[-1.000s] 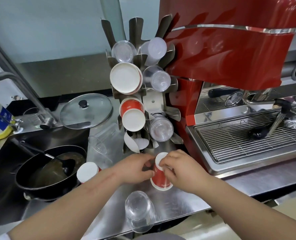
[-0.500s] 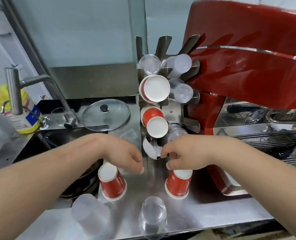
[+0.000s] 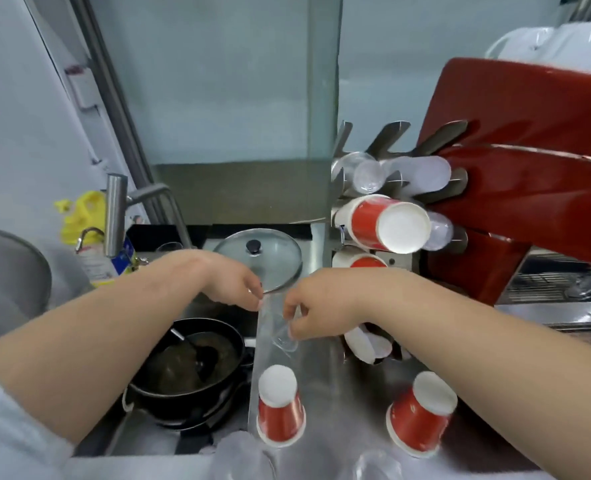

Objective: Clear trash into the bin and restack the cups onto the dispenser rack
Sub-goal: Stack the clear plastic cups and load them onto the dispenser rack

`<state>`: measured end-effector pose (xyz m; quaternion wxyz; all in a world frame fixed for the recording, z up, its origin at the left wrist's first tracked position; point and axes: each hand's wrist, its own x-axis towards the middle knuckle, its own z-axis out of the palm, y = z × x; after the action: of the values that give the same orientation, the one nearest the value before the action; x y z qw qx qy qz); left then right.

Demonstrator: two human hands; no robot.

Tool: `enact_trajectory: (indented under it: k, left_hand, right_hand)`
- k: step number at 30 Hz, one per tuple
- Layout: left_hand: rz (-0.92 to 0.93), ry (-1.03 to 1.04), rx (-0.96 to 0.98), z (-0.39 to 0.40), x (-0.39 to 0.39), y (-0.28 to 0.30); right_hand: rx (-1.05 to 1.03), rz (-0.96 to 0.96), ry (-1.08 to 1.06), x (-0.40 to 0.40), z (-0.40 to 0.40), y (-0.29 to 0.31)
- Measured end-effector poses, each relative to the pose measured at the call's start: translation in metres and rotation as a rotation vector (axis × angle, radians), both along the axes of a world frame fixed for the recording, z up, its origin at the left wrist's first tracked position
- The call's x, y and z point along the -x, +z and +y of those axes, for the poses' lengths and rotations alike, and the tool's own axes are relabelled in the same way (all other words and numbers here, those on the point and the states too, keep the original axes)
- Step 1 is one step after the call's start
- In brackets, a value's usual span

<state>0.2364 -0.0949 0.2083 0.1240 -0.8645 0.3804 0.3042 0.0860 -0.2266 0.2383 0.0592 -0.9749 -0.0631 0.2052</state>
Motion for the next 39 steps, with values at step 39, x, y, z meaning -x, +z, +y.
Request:
enact_trajectory:
  k: [39]
  left_hand:
    - [0.718,0.648,0.889,-0.025,-0.068,-0.208]
  right_hand:
    - [-0.877,-0.217,-1.286,-0.118,-0.011,-0.206]
